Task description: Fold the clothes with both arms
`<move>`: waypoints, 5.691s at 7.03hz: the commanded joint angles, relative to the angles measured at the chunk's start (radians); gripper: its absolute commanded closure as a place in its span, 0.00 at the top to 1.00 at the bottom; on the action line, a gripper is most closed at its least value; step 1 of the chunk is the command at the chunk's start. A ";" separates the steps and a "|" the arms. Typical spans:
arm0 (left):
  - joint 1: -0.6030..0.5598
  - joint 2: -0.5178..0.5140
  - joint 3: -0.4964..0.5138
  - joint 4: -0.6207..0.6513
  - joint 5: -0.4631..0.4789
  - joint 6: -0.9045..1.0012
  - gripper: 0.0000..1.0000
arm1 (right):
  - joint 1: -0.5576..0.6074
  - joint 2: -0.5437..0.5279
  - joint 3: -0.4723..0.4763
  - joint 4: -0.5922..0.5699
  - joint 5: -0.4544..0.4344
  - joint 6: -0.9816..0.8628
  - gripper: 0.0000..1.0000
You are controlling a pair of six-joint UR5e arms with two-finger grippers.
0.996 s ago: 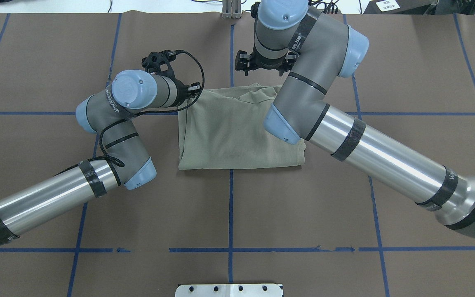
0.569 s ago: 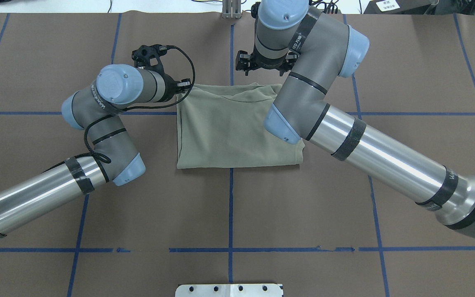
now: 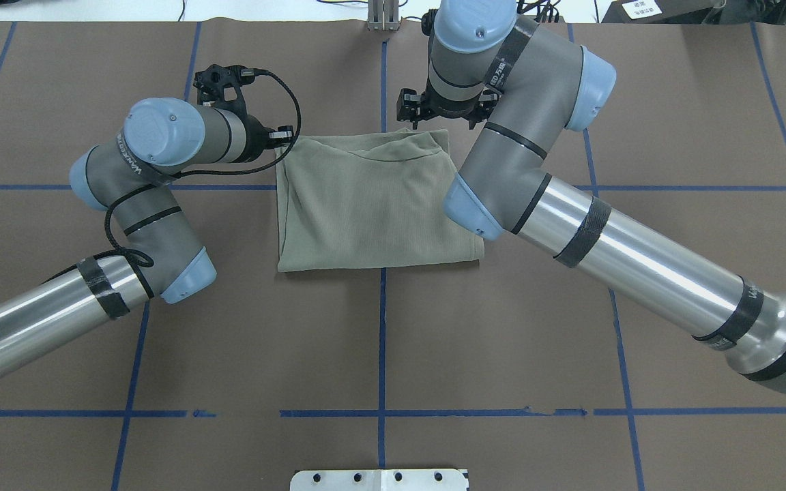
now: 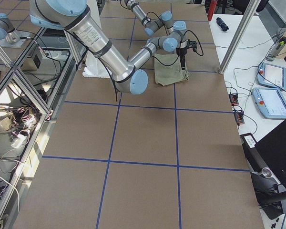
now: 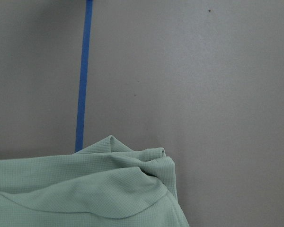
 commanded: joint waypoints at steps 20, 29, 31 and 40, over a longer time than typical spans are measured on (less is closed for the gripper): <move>-0.835 0.839 -0.478 0.676 -0.706 1.318 1.00 | 0.803 -1.099 0.471 -0.212 0.416 -1.243 1.00; -0.921 0.842 -0.501 0.695 -0.673 1.393 1.00 | 0.803 -1.101 0.506 -0.210 0.414 -1.242 1.00; -0.922 0.845 -0.504 0.695 -0.667 1.392 1.00 | 0.810 -1.101 0.513 -0.210 0.414 -1.242 1.00; -0.922 0.852 -0.498 0.697 -0.665 1.390 1.00 | 0.810 -1.108 0.516 -0.210 0.416 -1.245 1.00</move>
